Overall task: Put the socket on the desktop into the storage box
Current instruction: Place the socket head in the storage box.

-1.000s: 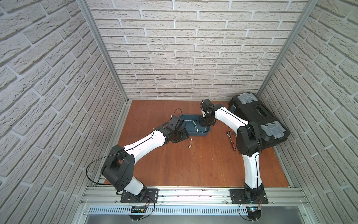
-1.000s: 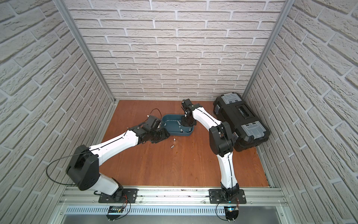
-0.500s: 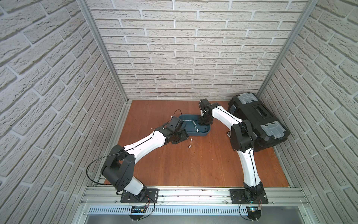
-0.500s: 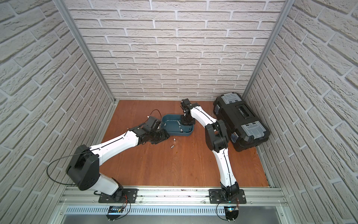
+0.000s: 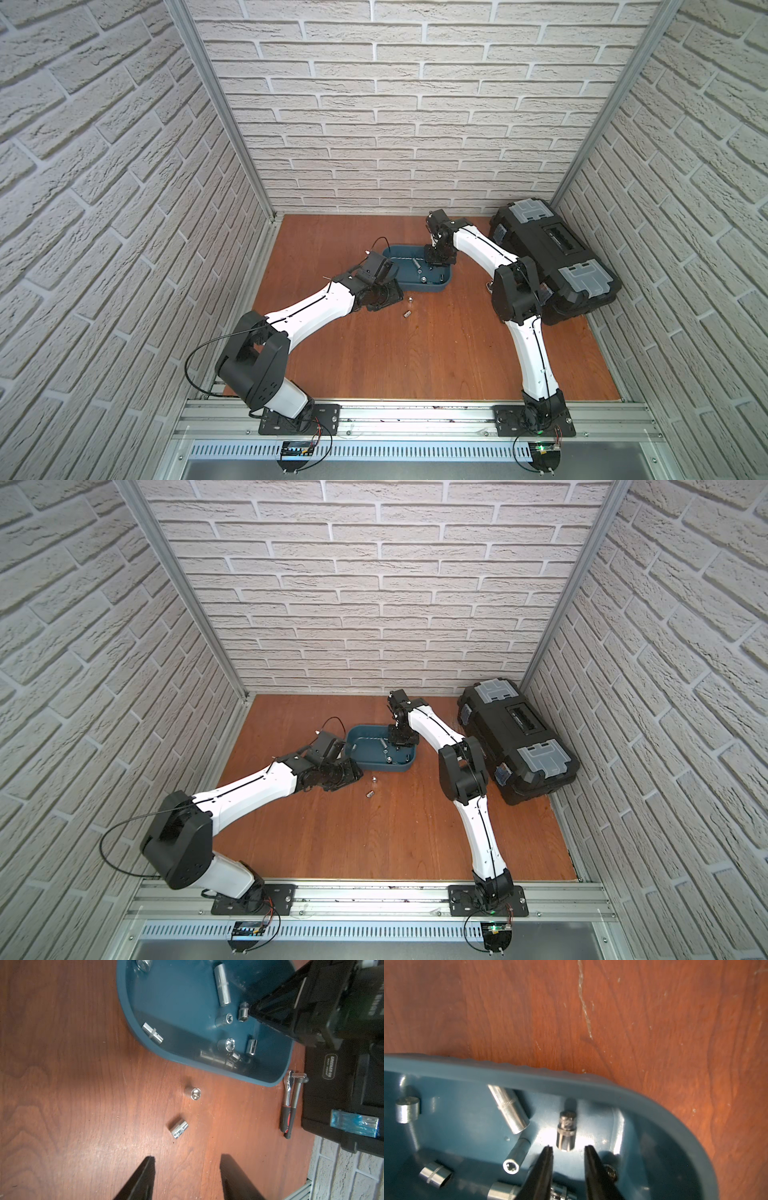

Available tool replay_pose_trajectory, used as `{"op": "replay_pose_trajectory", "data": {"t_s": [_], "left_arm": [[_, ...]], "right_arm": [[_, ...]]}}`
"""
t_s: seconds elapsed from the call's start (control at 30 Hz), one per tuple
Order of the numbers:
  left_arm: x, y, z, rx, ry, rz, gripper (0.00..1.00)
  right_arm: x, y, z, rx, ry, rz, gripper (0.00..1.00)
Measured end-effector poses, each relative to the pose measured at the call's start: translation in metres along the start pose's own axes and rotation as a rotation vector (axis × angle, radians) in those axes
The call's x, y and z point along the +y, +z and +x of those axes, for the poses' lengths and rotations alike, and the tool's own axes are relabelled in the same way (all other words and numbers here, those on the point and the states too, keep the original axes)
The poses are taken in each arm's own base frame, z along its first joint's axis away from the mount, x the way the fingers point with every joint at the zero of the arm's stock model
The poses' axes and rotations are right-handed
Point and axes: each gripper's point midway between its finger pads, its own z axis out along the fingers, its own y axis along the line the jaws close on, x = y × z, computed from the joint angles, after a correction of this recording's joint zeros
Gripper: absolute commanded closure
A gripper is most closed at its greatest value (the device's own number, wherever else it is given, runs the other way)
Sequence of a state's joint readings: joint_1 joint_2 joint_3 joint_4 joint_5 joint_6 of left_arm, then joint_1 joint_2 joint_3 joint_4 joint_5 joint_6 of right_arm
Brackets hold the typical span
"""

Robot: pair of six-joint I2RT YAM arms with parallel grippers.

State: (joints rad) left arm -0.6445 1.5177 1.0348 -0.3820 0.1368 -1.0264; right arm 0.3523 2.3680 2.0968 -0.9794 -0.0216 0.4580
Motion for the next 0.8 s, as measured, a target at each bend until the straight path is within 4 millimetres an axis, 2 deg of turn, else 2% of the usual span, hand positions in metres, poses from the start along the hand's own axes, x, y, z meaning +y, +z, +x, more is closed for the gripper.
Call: {"op": "replay_pose_trajectory", "data": {"t_s": [0.23, 0.33, 0.63, 0.8], "left_arm": [[-0.001, 0.000, 0.001, 0.000, 0.004, 0.002, 0.44], [-0.001, 0.000, 0.002, 0.004, 0.009, -0.001, 0.44], [0.000, -0.003, 0.008, 0.032, 0.067, -0.021, 0.44], [-0.001, -0.007, 0.008, 0.050, 0.115, -0.033, 0.44]], "right_arm": [[-0.001, -0.002, 0.002, 0.003, 0.000, 0.004, 0.63], [-0.003, -0.009, 0.008, 0.004, -0.002, 0.003, 0.63], [0.002, -0.071, 0.035, -0.076, -0.027, -0.057, 0.63], [0.003, -0.102, 0.065, -0.116, -0.048, -0.128, 0.62]]}}
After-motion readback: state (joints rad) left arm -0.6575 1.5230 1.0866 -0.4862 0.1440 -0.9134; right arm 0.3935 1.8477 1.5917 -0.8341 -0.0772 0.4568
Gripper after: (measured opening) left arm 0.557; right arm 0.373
